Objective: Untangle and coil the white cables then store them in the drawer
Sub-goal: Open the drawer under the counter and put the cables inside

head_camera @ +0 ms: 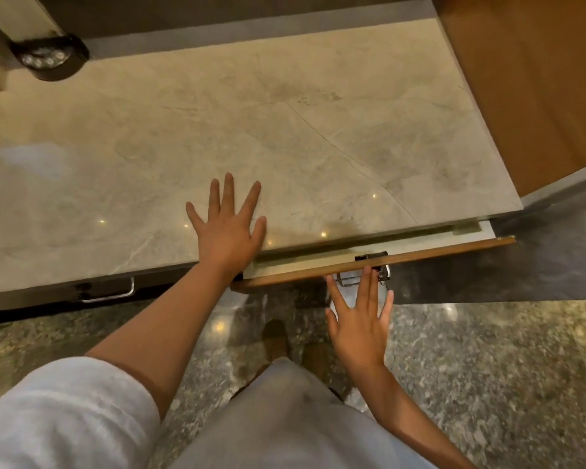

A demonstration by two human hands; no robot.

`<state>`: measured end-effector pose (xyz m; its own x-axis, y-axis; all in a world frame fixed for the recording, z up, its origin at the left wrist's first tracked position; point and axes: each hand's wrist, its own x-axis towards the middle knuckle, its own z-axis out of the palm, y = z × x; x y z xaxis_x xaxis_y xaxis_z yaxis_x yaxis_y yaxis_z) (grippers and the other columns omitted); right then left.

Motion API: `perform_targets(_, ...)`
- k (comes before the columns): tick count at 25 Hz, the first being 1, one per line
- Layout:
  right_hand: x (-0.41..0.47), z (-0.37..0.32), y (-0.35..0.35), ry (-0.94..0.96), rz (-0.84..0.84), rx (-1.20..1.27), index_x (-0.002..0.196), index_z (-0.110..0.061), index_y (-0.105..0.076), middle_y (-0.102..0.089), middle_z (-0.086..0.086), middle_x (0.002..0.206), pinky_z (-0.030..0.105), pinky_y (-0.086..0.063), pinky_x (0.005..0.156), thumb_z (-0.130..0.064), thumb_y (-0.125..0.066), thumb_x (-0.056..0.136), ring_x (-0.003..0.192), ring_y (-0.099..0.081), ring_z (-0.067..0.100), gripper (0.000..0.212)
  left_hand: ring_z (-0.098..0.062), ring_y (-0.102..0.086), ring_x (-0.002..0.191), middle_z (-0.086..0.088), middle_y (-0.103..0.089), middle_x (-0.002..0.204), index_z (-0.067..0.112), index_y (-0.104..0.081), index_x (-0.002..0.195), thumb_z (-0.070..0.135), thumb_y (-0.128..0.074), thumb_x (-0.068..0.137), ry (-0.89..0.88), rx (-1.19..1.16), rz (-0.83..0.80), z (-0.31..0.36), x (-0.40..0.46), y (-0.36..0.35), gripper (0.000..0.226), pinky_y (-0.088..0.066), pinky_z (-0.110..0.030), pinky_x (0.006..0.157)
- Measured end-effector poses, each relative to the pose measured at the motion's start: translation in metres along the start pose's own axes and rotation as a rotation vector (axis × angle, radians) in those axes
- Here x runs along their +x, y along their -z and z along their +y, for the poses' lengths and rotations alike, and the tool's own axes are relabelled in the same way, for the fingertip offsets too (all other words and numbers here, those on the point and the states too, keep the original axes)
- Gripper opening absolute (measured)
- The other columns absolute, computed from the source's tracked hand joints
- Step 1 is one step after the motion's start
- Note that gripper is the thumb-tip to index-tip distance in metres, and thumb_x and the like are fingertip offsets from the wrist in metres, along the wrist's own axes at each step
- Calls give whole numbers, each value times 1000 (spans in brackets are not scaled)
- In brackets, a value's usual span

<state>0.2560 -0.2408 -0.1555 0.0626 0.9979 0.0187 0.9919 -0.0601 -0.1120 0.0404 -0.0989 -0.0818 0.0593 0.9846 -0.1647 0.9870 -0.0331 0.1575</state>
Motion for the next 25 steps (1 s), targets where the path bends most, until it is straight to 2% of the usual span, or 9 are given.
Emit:
perform_targets(3, 30, -13, -1, -54, 8, -7, 140, -39, -29, -22, 25, 151, 56, 0, 110, -36, -67, 80, 144, -4, 31, 71, -29, 8, 145, -7, 4, 159, 41, -2, 146, 53, -16, 92, -9, -16, 31, 0, 0, -1, 57, 3, -66, 108)
perform_targets(7, 49, -23, -12, -91, 23, -12, 137, -36, -34, -26, 29, 148, 60, 1, 108, -36, -70, 77, 143, 17, 27, 70, -28, 7, 146, -7, 2, 159, 42, -3, 146, 54, -15, 91, 9, -2, 33, 0, -1, -4, 57, 2, -67, 107)
perform_targets(14, 51, -24, -14, -84, 6, -38, 138, -34, -39, -25, 31, 148, 62, 4, 107, -39, -69, 77, 142, 19, 28, 68, -28, 8, 146, -7, 4, 159, 42, -2, 146, 54, -13, 90, 1, 6, 27, 1, -1, -4, 58, 4, -66, 107)
perform_targets(18, 47, -18, 4, -21, -83, -125, 143, -39, -22, -21, 27, 151, 64, 6, 106, -46, -53, 87, 144, -3, 32, 64, -27, 12, 145, -5, 8, 159, 41, 1, 146, 51, -18, 94, -1, -5, -26, 1, -2, 2, 56, 7, -64, 108)
perform_targets(20, 50, -14, 23, 32, -103, -148, 143, -40, -19, -25, 26, 150, 65, 1, 106, -49, -39, 92, 143, -15, 33, 56, -25, 18, 144, -4, 15, 158, 41, 5, 146, 50, -18, 95, -4, -25, -87, 4, 0, 7, 56, 9, -63, 109)
perform_targets(22, 55, -12, 52, 90, -195, -141, 144, -40, -19, -26, 24, 150, 64, -3, 107, -50, -25, 94, 143, -17, 33, 52, -23, 21, 143, -2, 20, 157, 41, 7, 145, 51, -18, 95, 9, -41, -188, 2, 2, 16, 57, 10, -61, 110)
perform_targets(23, 60, -8, 68, 102, -314, -102, 146, -37, -19, -25, 22, 151, 61, -4, 109, -50, -23, 96, 143, -16, 32, 52, -24, 21, 143, -2, 20, 157, 40, 7, 146, 52, -19, 95, 11, -55, -228, -1, 1, 20, 58, 9, -61, 110)
perform_targets(24, 65, -5, 85, 111, -406, -24, 145, -32, -25, -31, 18, 150, 57, -11, 110, -49, -24, 97, 141, -21, 31, 51, -25, 18, 144, -4, 18, 157, 38, 5, 147, 51, -23, 95, -10, -30, -261, -3, 1, 25, 60, 5, -61, 110)
perform_targets(25, 75, -6, 103, 120, -474, 67, 139, -25, -39, -44, 14, 142, 52, -24, 107, -48, -29, 97, 135, -34, 30, 49, -28, 11, 145, -6, 13, 158, 35, -1, 148, 50, -27, 94, -36, 6, -279, -3, 0, 33, 62, -2, -59, 111)
